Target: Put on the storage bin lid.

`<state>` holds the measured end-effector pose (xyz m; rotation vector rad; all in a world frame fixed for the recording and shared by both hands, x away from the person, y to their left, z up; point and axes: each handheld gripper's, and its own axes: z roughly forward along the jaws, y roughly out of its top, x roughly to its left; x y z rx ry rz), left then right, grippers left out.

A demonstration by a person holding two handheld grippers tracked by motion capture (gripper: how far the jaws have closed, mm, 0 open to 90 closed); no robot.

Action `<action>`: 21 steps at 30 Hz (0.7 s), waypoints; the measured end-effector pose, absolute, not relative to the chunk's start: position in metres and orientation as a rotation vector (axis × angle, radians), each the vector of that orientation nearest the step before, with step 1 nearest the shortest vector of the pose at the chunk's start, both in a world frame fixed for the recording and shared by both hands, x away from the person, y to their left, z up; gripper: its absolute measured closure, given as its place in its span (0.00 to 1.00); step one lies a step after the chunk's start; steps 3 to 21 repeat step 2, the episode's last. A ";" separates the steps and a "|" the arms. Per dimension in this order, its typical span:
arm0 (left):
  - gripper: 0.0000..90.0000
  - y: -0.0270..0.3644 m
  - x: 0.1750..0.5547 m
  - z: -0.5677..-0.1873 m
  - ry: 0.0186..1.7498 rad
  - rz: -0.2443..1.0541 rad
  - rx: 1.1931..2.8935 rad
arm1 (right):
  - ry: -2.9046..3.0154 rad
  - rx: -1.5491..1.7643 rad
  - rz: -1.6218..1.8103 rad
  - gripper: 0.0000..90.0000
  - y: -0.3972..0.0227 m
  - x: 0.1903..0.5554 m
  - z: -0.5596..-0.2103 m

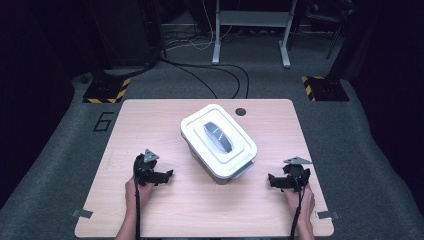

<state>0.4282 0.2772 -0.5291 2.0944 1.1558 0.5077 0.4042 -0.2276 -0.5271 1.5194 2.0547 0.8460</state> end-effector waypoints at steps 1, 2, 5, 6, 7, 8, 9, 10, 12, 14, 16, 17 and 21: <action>0.06 0.277 0.428 -0.529 1.158 0.507 2.095 | 2.050 1.517 0.851 0.00 -0.228 0.403 -0.528; 0.06 0.277 0.428 -0.529 1.158 0.507 2.095 | 2.050 1.517 0.851 0.00 -0.228 0.403 -0.528; 0.06 0.277 0.428 -0.529 1.158 0.507 2.095 | 2.050 1.517 0.851 0.00 -0.228 0.403 -0.528; 0.06 0.277 0.428 -0.529 1.158 0.507 2.095 | 2.050 1.517 0.851 0.00 -0.228 0.403 -0.528; 0.06 0.277 0.428 -0.529 1.158 0.507 2.095 | 2.050 1.517 0.851 0.00 -0.228 0.403 -0.528; 0.06 0.277 0.428 -0.529 1.158 0.507 2.095 | 2.050 1.517 0.851 0.00 -0.228 0.403 -0.528; 0.06 0.277 0.428 -0.529 1.158 0.507 2.095 | 2.050 1.517 0.851 0.00 -0.228 0.403 -0.528; 0.06 0.277 0.428 -0.529 1.158 0.507 2.095 | 2.050 1.517 0.851 0.00 -0.228 0.403 -0.528; 0.06 0.277 0.428 -0.529 1.158 0.507 2.095 | 2.050 1.517 0.851 0.00 -0.228 0.403 -0.528; 0.06 0.277 0.428 -0.529 1.158 0.507 2.095 | 2.050 1.517 0.851 0.00 -0.228 0.403 -0.528; 0.06 0.277 0.428 -0.529 1.158 0.507 2.095 | 2.050 1.517 0.851 0.00 -0.228 0.403 -0.528; 0.06 0.277 0.428 -0.529 1.158 0.507 2.095 | 2.050 1.517 0.851 0.00 -0.228 0.403 -0.528; 0.06 0.277 0.428 -0.529 1.158 0.507 2.095 | 2.050 1.517 0.851 0.00 -0.228 0.403 -0.528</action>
